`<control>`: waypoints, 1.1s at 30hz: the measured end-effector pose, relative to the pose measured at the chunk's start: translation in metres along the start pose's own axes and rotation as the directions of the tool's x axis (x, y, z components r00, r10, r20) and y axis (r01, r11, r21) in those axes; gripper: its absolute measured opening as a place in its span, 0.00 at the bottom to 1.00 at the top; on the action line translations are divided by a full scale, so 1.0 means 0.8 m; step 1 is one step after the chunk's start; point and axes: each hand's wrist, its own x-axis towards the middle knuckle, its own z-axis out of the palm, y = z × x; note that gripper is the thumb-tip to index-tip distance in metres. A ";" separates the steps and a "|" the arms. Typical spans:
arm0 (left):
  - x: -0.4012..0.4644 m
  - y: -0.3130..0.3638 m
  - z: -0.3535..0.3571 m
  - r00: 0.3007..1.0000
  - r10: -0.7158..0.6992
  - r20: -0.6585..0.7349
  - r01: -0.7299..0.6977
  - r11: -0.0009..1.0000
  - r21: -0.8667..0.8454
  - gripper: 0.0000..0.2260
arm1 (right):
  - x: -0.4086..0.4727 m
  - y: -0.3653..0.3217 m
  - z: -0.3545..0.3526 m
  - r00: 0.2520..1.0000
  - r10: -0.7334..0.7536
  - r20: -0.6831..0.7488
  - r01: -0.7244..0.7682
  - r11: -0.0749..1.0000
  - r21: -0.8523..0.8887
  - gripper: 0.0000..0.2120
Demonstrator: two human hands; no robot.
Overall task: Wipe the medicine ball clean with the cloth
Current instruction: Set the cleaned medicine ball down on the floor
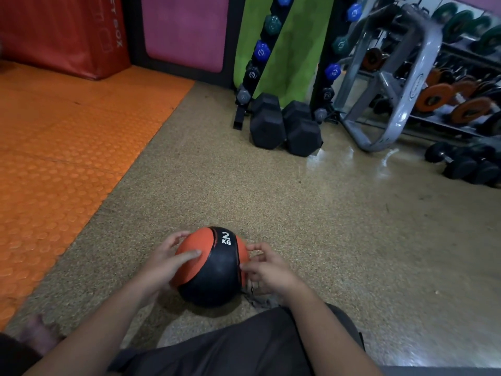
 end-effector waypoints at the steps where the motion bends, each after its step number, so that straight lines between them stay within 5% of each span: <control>1: -0.001 0.002 0.000 1.000 0.000 -0.014 0.000 1.000 -0.016 0.21 | 0.000 -0.003 -0.001 0.999 0.036 -0.027 -0.034 0.998 0.061 0.15; 6: 0.004 0.003 -0.017 1.000 -0.015 0.009 0.015 1.000 0.007 0.39 | 0.002 -0.005 -0.007 0.981 0.173 -0.091 -0.153 0.968 0.198 0.13; 11: -0.003 -0.016 -0.009 0.992 -0.101 0.081 0.099 0.995 0.025 0.45 | -0.004 -0.016 0.016 0.931 0.272 0.245 -0.320 0.930 0.180 0.29; 18: -0.001 -0.030 0.000 0.995 0.049 0.092 -0.044 0.997 -0.056 0.51 | -0.025 -0.012 0.020 0.994 0.025 0.105 -0.034 0.996 0.086 0.24; 21: 0.003 -0.039 -0.004 0.988 0.105 0.116 -0.097 0.993 -0.068 0.52 | -0.017 -0.009 0.021 0.992 0.020 0.127 -0.020 1.000 0.006 0.25; 24: 0.003 -0.047 -0.010 0.983 0.099 0.156 -0.084 0.991 -0.100 0.53 | -0.002 -0.002 0.021 0.987 0.035 0.156 -0.032 0.999 -0.019 0.37; 33: 0.011 -0.052 -0.014 0.966 0.128 0.226 -0.148 0.986 0.077 0.57 | 0.007 0.004 0.011 0.982 0.105 0.160 -0.110 0.994 0.018 0.39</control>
